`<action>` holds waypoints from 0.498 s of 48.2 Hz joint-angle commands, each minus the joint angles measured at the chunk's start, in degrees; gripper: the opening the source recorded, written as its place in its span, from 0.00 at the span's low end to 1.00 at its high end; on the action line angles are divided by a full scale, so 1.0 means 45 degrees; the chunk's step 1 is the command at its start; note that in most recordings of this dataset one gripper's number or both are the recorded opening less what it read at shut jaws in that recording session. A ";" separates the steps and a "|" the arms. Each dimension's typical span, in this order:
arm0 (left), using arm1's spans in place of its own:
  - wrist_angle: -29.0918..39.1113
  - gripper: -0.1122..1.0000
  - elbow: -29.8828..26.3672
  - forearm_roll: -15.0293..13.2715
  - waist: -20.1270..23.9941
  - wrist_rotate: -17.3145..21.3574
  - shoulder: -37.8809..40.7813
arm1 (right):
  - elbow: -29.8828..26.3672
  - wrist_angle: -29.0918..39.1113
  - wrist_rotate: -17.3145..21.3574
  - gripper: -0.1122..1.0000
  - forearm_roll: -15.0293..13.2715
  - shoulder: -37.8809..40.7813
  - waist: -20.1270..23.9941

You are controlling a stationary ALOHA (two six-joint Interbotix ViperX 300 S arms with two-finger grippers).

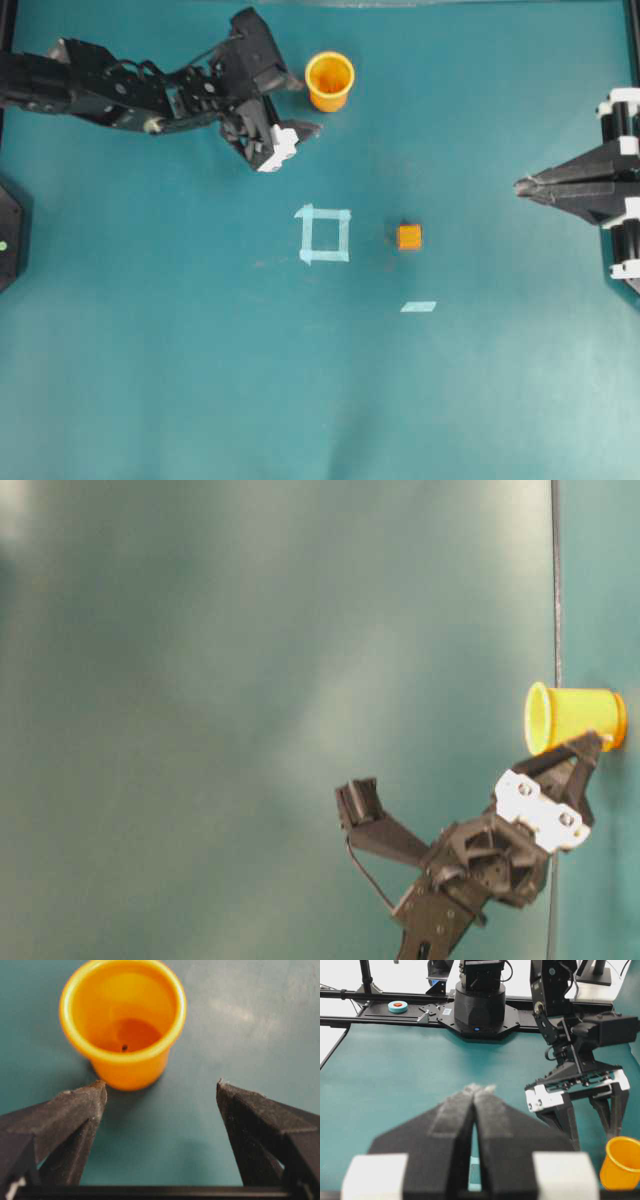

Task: Move the cup toward the block with left arm.
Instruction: 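Close the left gripper around the orange cup's side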

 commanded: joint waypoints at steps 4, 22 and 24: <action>0.0000 0.87 -0.0586 0.0020 0.0195 -0.0020 0.0059 | -0.0371 -0.0039 0.0020 0.10 -0.0039 0.0137 0.0000; 0.0176 0.87 -0.1094 0.0000 0.0391 -0.0078 0.0508 | -0.0371 -0.0059 -0.0020 0.10 -0.0059 0.0293 0.0000; 0.0176 0.87 -0.1172 -0.0020 0.0391 -0.0078 0.0625 | -0.0371 -0.0039 -0.0020 0.10 -0.0059 0.0293 0.0000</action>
